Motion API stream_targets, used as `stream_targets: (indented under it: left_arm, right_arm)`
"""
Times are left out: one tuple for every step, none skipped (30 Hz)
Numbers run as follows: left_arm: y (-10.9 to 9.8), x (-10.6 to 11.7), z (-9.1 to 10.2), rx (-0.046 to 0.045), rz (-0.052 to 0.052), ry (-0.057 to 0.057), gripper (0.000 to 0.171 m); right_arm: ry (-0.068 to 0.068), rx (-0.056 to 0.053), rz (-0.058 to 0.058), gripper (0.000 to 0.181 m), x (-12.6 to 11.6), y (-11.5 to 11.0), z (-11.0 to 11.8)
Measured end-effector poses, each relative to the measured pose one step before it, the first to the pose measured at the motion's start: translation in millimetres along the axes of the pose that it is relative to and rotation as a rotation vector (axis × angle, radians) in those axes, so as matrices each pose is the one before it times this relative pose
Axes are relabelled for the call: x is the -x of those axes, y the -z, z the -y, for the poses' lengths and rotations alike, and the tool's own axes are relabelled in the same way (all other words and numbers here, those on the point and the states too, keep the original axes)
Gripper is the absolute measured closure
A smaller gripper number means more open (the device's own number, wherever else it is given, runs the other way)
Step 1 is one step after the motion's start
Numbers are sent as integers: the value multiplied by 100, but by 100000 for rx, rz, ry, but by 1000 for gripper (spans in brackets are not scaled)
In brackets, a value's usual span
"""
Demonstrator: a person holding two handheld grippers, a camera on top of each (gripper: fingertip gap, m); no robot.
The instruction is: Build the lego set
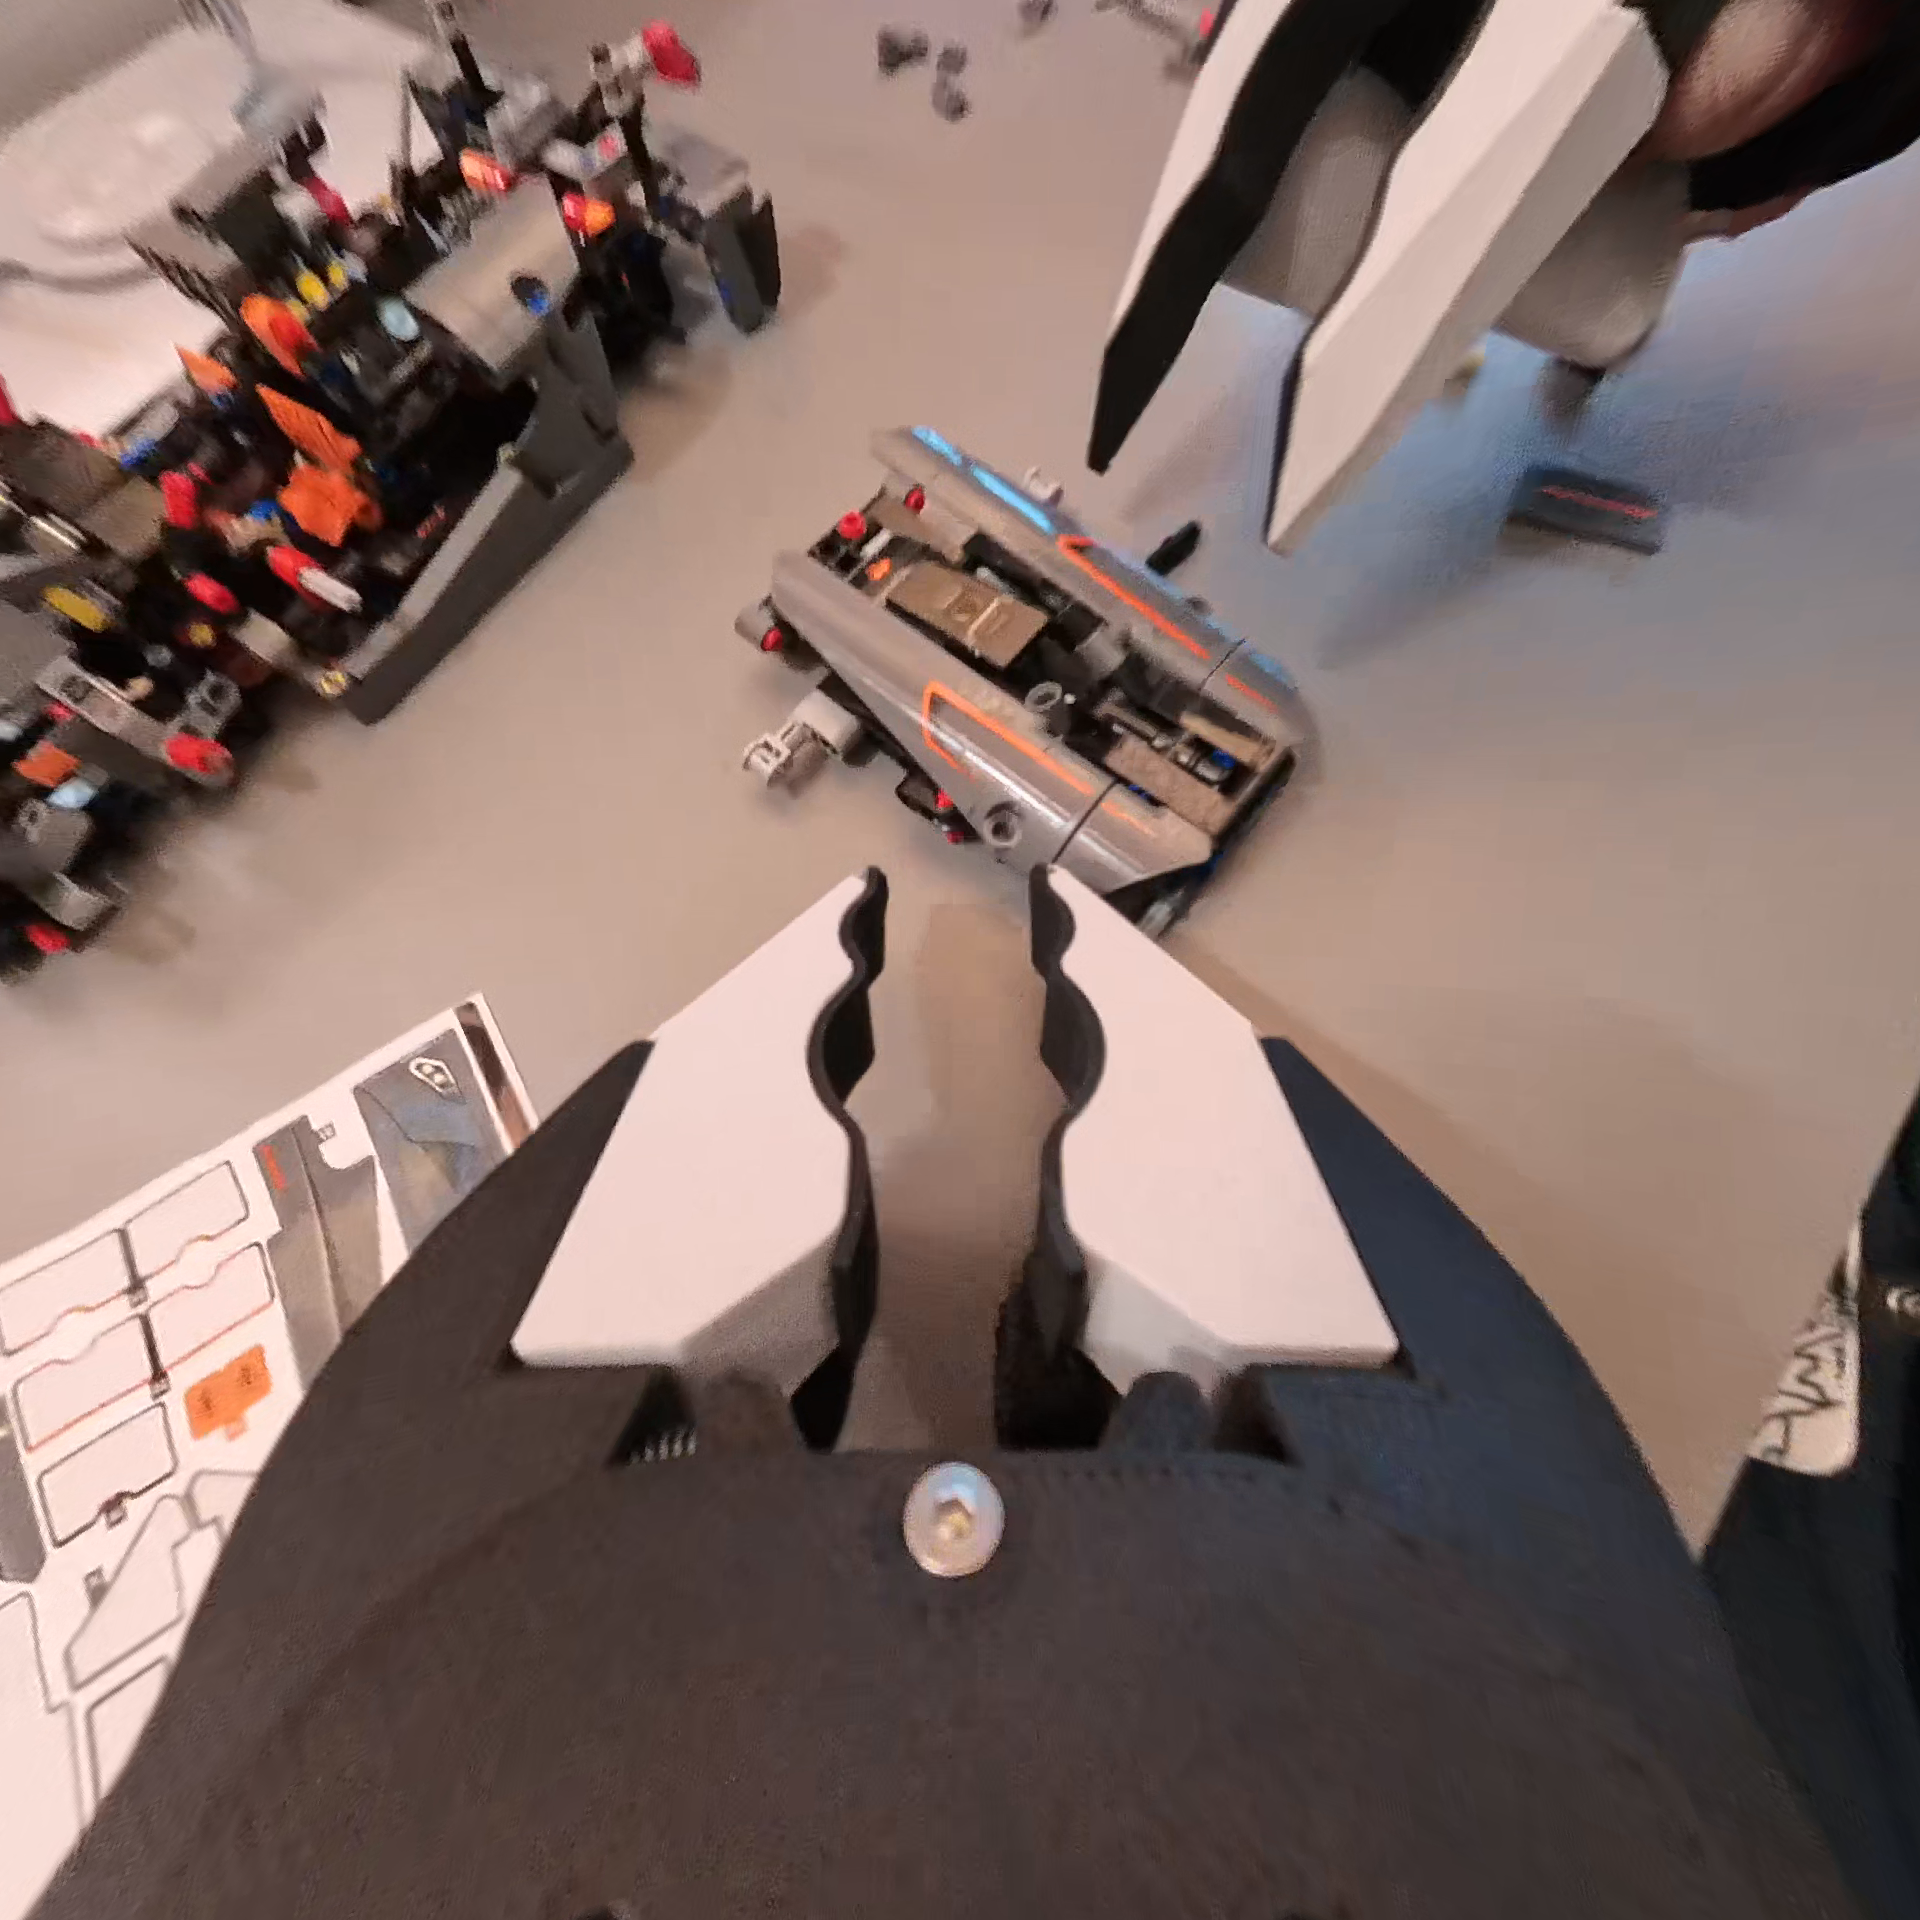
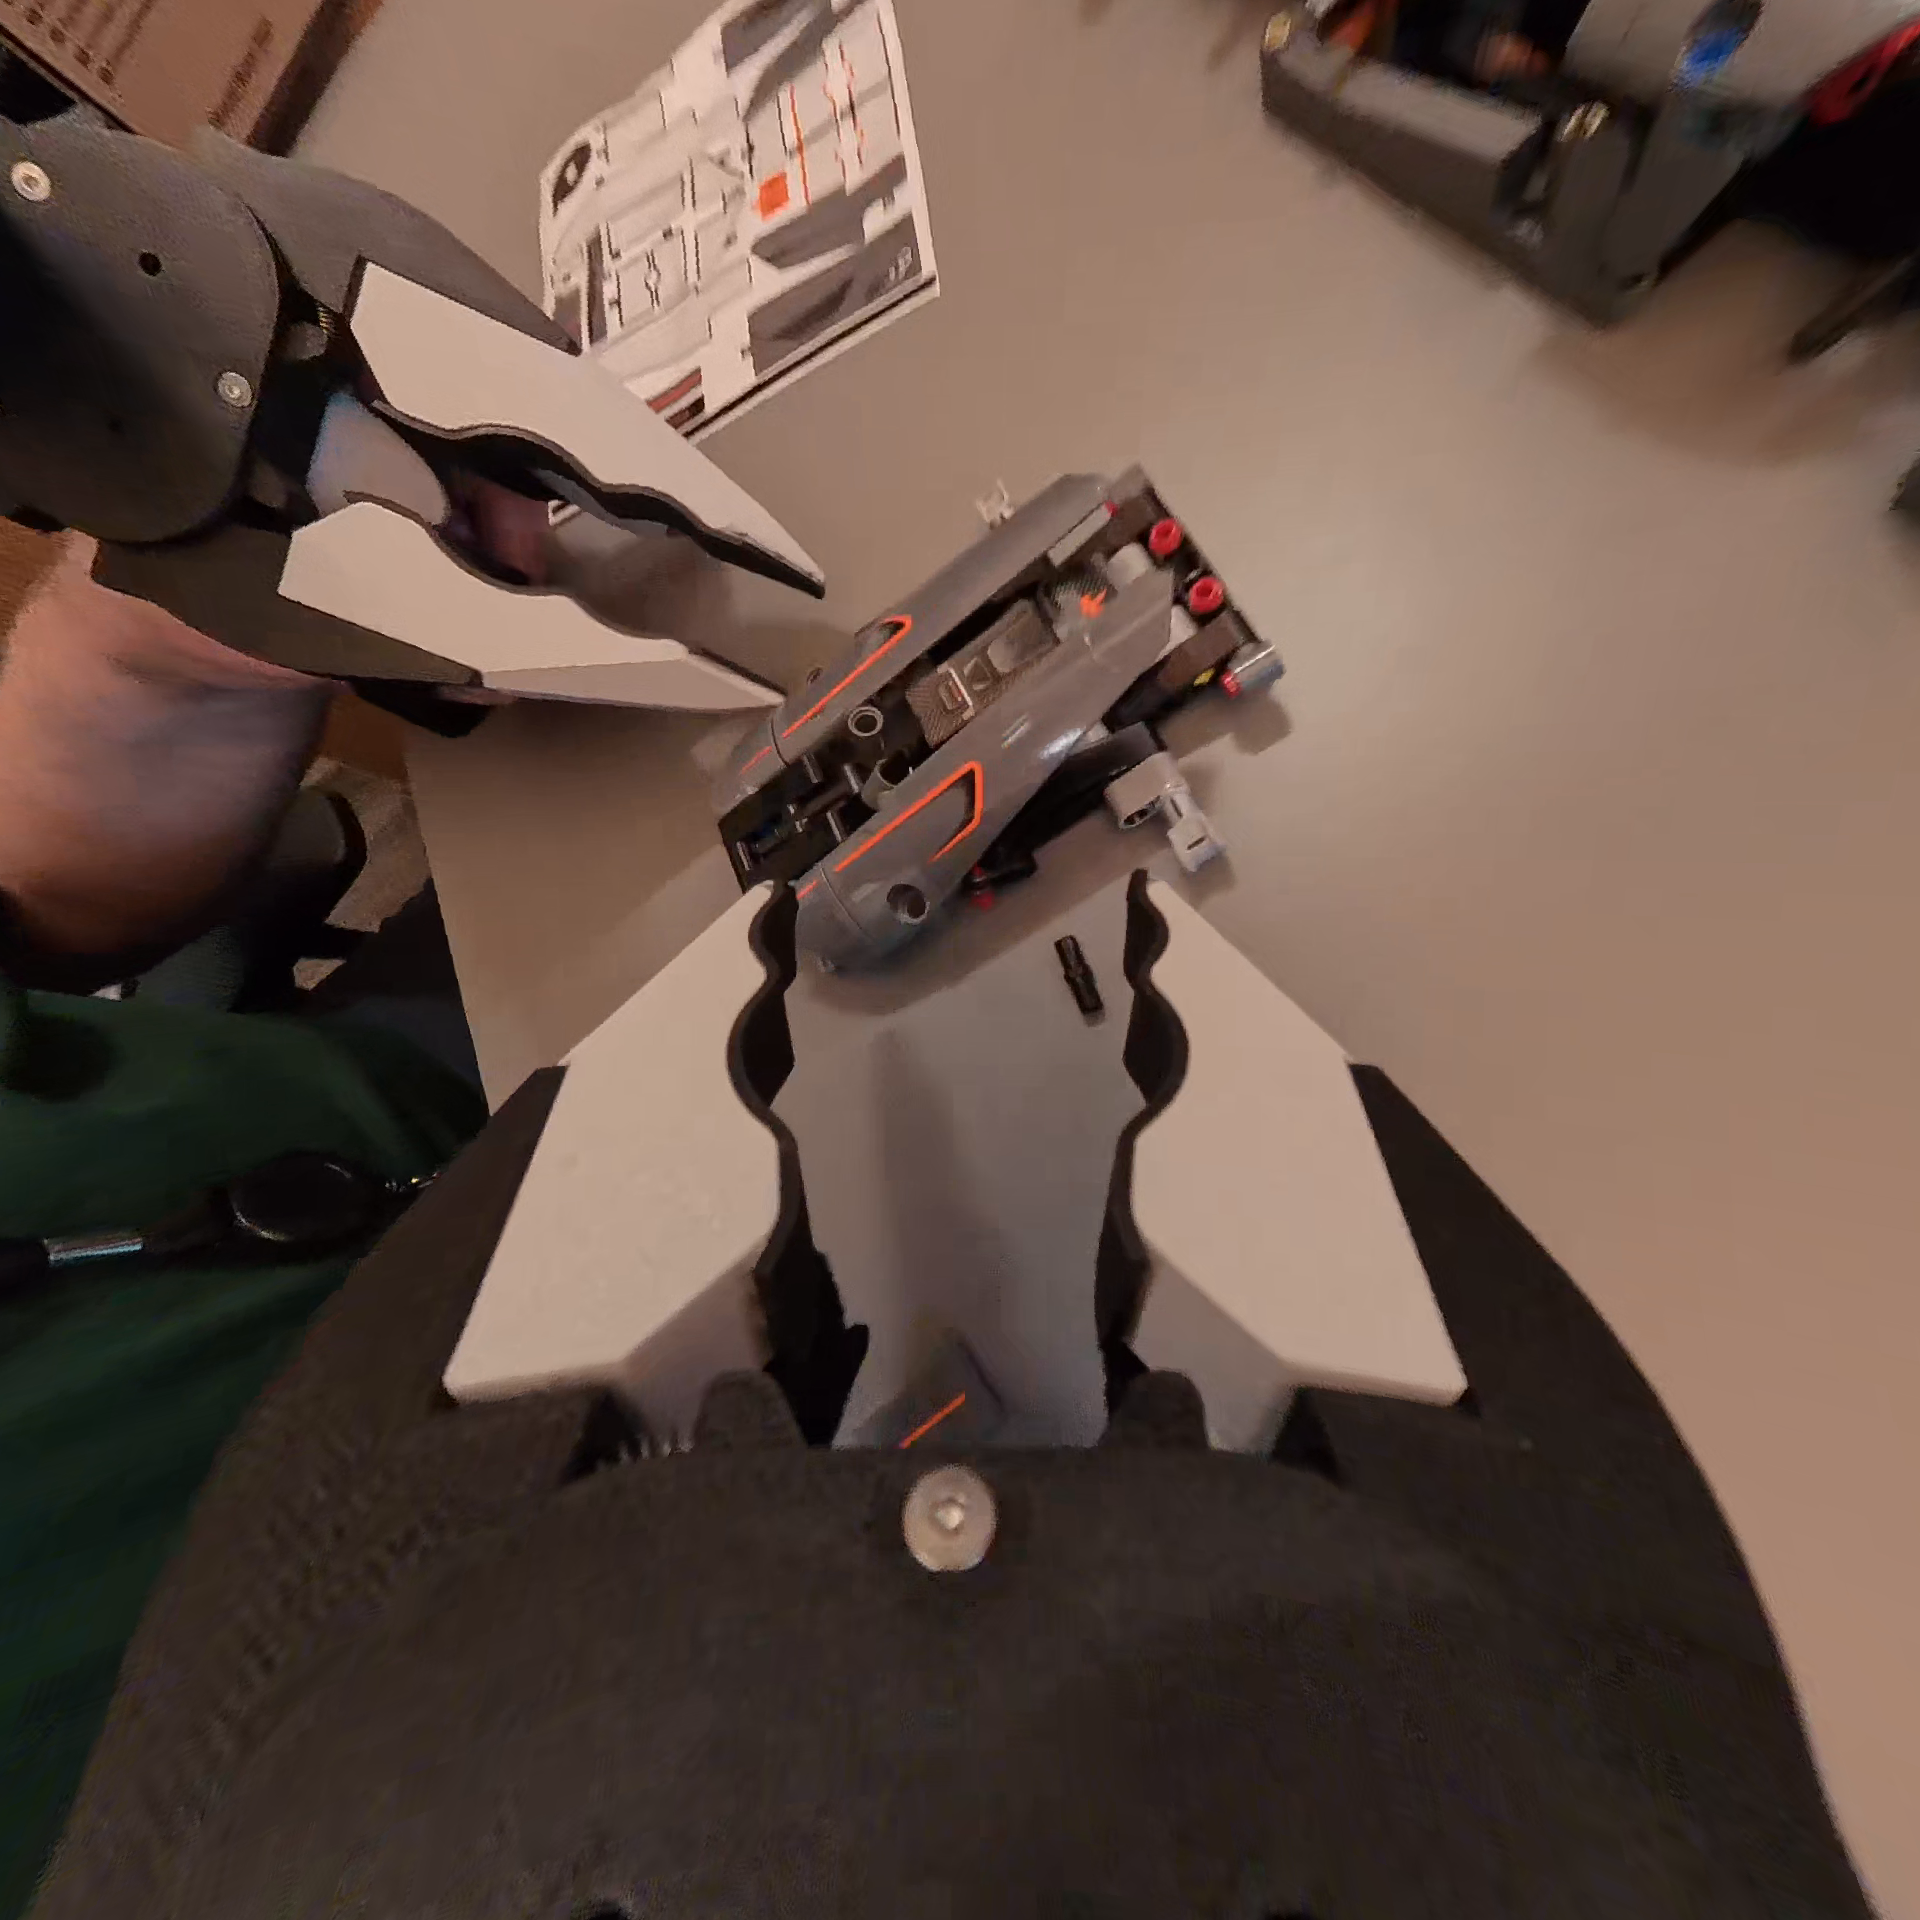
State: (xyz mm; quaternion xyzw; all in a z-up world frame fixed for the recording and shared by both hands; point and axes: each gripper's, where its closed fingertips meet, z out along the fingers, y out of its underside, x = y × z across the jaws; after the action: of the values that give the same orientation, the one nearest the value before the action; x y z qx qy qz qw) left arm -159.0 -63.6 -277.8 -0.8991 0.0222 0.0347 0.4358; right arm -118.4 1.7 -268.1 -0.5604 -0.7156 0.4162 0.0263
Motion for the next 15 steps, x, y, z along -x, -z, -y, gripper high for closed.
stream_targets:
  left_arm:
    - [-407,-58,-552,3382,-232,24,150]
    - [-273,-44,-391,3283,147,-741,150]
    - [-156,-177,-33,894,-275,-1501,151]
    - [-145,-191,9,564,-431,-997,154]
    - [-168,-156,-79,1191,-423,-214,154]
    - [-84,-72,60,209,1,93,155]
    - [-68,-114,69,-92,-327,-134,154]
    - [-61,-131,51,106,-332,-314,155]
    - [-51,-166,64,36,-460,-333,157]
    - [-43,-58,52,-25,17,-86,157]
    - [-36,-68,50,-41,44,-175,157]
    - [-35,-99,49,-24,-158,-282,157]
    - [-16,-71,34,-57,54,-420,157]
    - [-15,-45,18,-53,150,-343,158]
    - [-34,-28,36,13,-38,-57,158]
  right_arm:
    - [-947,2246,924,118,27,-544,-323]
    - [-391,1442,1342,118,159,-514,-161]
    - [-128,691,2101,121,324,-427,-15]
    - [326,259,2295,123,409,-373,79]
    - [422,204,875,122,188,-293,97]
    - [723,98,-638,124,-64,-190,141]
    - [704,11,-54,124,2,-139,138]
    - [208,-12,425,123,18,-119,135]
    - [63,-248,-242,125,-126,-37,142]
    - [129,-310,-274,125,-128,14,134]
    - [16,-549,0,126,-54,62,143]
    - [-13,-1067,288,127,17,110,203]
    - [63,-1313,321,128,26,119,222]
    - [-80,-1118,27,131,-51,121,179]
    - [-167,-919,211,132,-28,108,171]
